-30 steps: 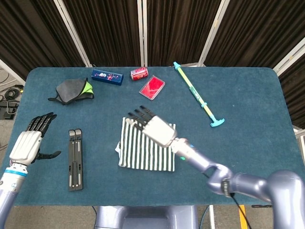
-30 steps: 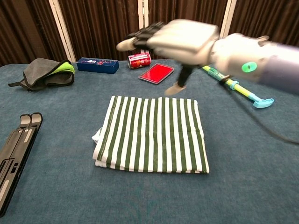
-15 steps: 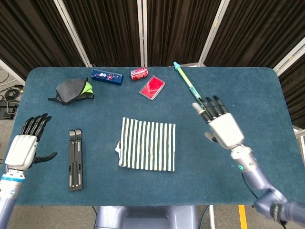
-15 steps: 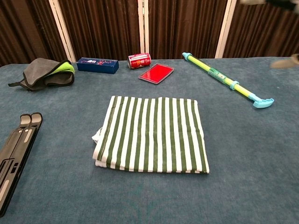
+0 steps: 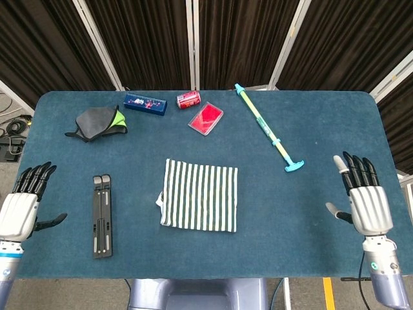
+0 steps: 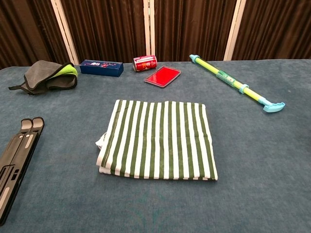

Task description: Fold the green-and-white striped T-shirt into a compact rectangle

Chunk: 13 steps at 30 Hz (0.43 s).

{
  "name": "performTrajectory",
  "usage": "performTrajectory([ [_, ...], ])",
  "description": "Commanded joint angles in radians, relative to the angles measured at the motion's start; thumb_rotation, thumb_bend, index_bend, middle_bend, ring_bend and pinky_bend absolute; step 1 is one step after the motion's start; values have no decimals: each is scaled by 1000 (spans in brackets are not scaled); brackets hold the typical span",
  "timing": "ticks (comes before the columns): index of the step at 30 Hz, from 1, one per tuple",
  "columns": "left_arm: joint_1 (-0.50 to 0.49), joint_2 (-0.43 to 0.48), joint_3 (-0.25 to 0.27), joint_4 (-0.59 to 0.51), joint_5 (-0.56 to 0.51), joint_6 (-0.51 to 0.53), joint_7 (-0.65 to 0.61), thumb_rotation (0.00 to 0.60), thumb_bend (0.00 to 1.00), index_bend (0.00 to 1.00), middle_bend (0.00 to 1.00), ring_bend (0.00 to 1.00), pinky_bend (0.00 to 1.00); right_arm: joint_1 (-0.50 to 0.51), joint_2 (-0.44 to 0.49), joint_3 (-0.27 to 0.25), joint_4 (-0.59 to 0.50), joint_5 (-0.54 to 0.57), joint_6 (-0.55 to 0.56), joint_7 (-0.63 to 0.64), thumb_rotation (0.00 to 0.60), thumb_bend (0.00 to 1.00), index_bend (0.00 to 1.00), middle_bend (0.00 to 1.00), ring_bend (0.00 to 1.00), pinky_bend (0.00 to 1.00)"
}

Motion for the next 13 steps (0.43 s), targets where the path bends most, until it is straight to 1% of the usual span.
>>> performTrajectory([
  [1,5,4,2,-3,7,5,-7,600,0,0,0,0,0,-29,-9,-5,17,-17,25,0,600,0,0,0,0,0],
  [13,16,20,7,-16,25,4,-13,600,0,0,0,0,0,-92,-45,6,70,-68,52,22,600,0,0,0,0,0],
])
